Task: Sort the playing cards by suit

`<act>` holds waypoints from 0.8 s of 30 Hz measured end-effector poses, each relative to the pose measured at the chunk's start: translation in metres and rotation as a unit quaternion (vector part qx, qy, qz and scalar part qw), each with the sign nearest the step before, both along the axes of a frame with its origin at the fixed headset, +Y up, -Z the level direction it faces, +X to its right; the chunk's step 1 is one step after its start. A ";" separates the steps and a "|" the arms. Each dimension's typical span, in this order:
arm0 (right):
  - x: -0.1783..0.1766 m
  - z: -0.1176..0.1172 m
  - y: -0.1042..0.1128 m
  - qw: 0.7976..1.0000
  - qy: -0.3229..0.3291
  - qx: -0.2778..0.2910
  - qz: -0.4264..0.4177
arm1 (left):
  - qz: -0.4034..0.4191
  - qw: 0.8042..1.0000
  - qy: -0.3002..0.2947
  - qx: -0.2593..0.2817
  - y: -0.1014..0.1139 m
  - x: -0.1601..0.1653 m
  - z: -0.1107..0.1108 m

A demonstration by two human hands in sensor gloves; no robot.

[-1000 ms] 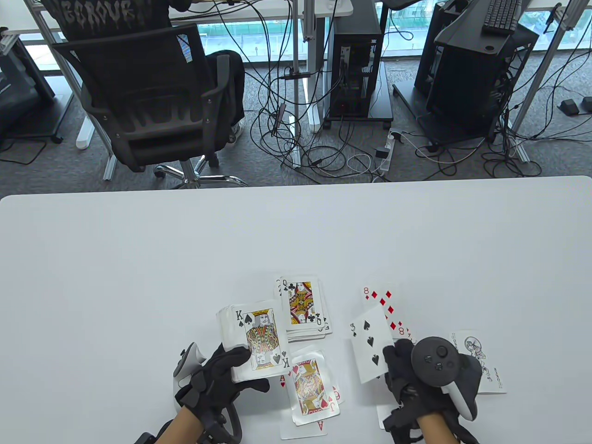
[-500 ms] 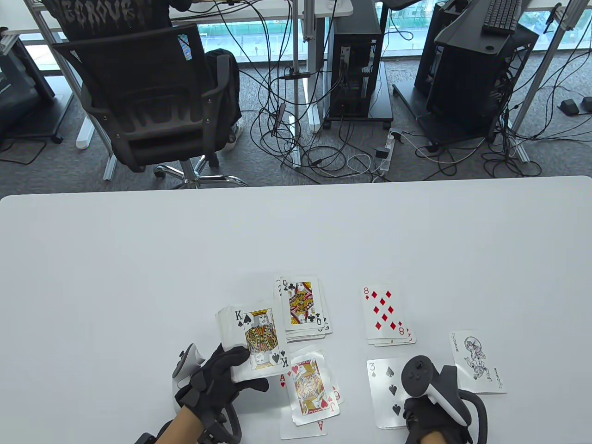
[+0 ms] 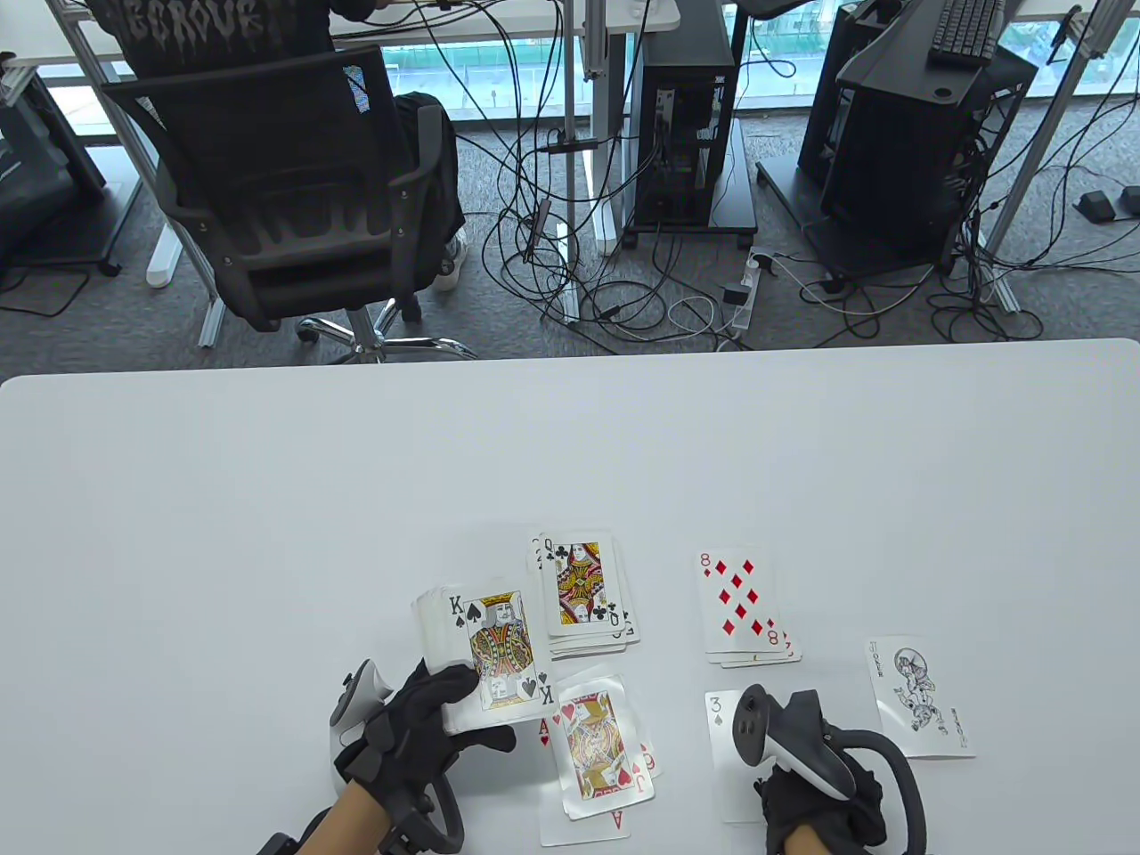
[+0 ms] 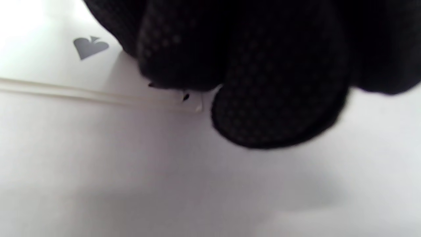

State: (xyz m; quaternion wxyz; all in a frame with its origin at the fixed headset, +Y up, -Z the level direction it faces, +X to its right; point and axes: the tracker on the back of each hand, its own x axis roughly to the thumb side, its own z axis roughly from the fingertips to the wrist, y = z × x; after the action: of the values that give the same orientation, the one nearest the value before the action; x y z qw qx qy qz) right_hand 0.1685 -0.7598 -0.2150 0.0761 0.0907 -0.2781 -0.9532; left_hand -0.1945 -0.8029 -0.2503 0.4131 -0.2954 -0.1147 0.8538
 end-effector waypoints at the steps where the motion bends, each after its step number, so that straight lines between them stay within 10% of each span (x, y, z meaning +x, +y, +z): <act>1: -0.003 -0.004 0.009 0.999 -0.011 0.008 -0.032 | -0.001 1.000 0.000 0.000 -0.001 0.000 0.000; 5: -0.030 -0.018 0.044 0.982 0.012 0.100 -0.158 | -0.005 1.000 0.001 -0.005 -0.003 -0.001 -0.001; 11: -0.100 -0.024 0.068 0.891 0.105 0.299 -0.325 | -0.007 1.000 0.000 -0.005 -0.003 -0.001 0.000; 24: -0.160 -0.012 0.035 0.824 0.194 0.381 -0.372 | -0.010 1.000 -0.008 -0.004 -0.003 0.000 0.000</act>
State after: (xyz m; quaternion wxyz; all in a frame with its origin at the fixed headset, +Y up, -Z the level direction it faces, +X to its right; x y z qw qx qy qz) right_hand 0.0089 -0.7251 -0.2271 -0.2726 -0.1849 0.1153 -0.9371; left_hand -0.1941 -0.8063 -0.2507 0.4197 -0.3047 -0.1119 0.8476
